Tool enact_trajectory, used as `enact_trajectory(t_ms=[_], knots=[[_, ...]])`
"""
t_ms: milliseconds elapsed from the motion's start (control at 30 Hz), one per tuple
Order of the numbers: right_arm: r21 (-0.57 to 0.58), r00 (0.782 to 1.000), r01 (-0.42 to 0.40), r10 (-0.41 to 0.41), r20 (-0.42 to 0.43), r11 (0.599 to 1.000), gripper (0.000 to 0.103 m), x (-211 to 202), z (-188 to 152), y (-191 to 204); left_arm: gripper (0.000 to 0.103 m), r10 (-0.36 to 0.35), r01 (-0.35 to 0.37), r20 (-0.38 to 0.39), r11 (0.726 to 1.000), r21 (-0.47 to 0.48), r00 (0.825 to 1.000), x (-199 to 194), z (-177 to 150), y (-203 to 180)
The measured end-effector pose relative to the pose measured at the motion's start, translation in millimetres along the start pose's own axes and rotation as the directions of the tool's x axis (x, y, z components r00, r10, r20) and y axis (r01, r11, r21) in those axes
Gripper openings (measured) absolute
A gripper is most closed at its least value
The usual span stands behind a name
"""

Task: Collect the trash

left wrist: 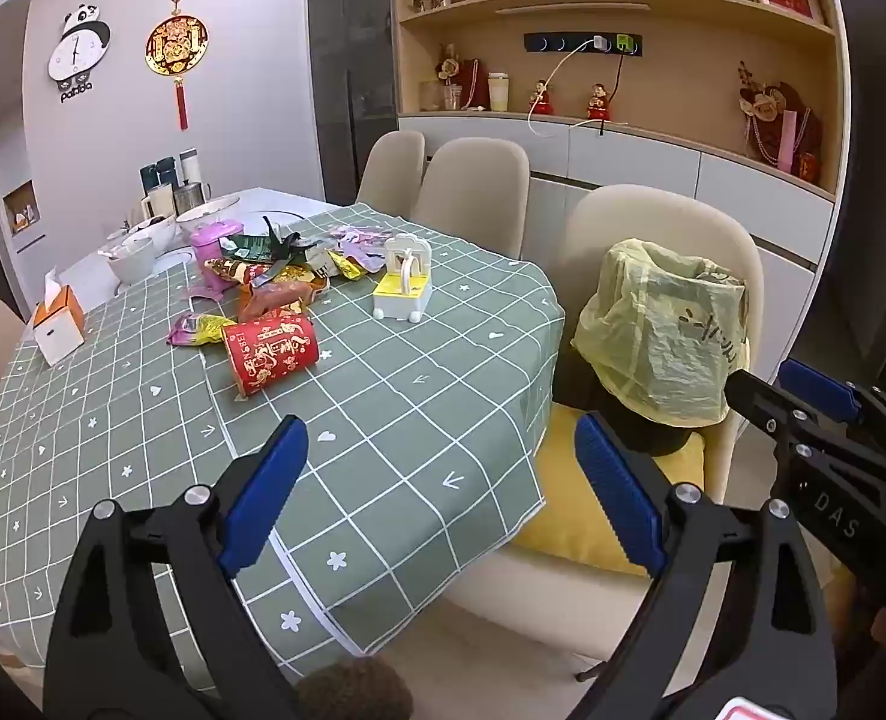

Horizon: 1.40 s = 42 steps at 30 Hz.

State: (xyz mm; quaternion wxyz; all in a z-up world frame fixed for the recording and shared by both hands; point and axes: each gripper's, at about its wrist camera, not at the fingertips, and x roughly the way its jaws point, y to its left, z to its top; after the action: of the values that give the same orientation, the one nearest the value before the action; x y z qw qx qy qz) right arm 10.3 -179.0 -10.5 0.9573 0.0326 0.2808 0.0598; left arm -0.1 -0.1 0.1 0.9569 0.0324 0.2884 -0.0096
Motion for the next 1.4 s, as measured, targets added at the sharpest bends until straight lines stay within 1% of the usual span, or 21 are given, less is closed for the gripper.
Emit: enact_trajectory(t_ms=[167, 400, 767, 1133, 1400], knots=[[-0.004, 1.000, -0.004, 0.004, 0.005, 1.000, 0.050, -0.3, 0.2, 2.7, 0.087, -0.005, 0.005, -0.003, 1.000, -0.009, 1.000, 0.6, 0.6, 0.5], [-0.012, 1.000, -0.008, 0.009, 0.009, 1.000, 0.050, 1.8, 2.4, -6.1, 0.087, -0.003, 0.004, 0.002, 1.000, -0.008, 1.000, 0.0, -0.3, -0.5], [-0.002, 1.000, 0.004, -0.004, 0.010, 1.000, 0.050, 0.2, 1.8, 5.1, 0.087, -0.006, 0.006, 0.002, 1.000, -0.011, 1.000, -1.4, -0.5, 1.1], [0.000, 1.000, 0.000, 0.000, 0.010, 1.000, 0.050, -1.1, 1.0, 4.3, 0.087, -0.007, 0.007, 0.001, 1.000, -0.015, 1.000, 1.0, -3.6, -0.2], [0.000, 1.000, -0.004, 0.004, 0.013, 1.000, 0.050, -4.4, -1.2, 4.3, 0.087, -0.007, 0.007, 0.006, 1.000, -0.021, 1.000, -5.9, -1.4, 1.6]])
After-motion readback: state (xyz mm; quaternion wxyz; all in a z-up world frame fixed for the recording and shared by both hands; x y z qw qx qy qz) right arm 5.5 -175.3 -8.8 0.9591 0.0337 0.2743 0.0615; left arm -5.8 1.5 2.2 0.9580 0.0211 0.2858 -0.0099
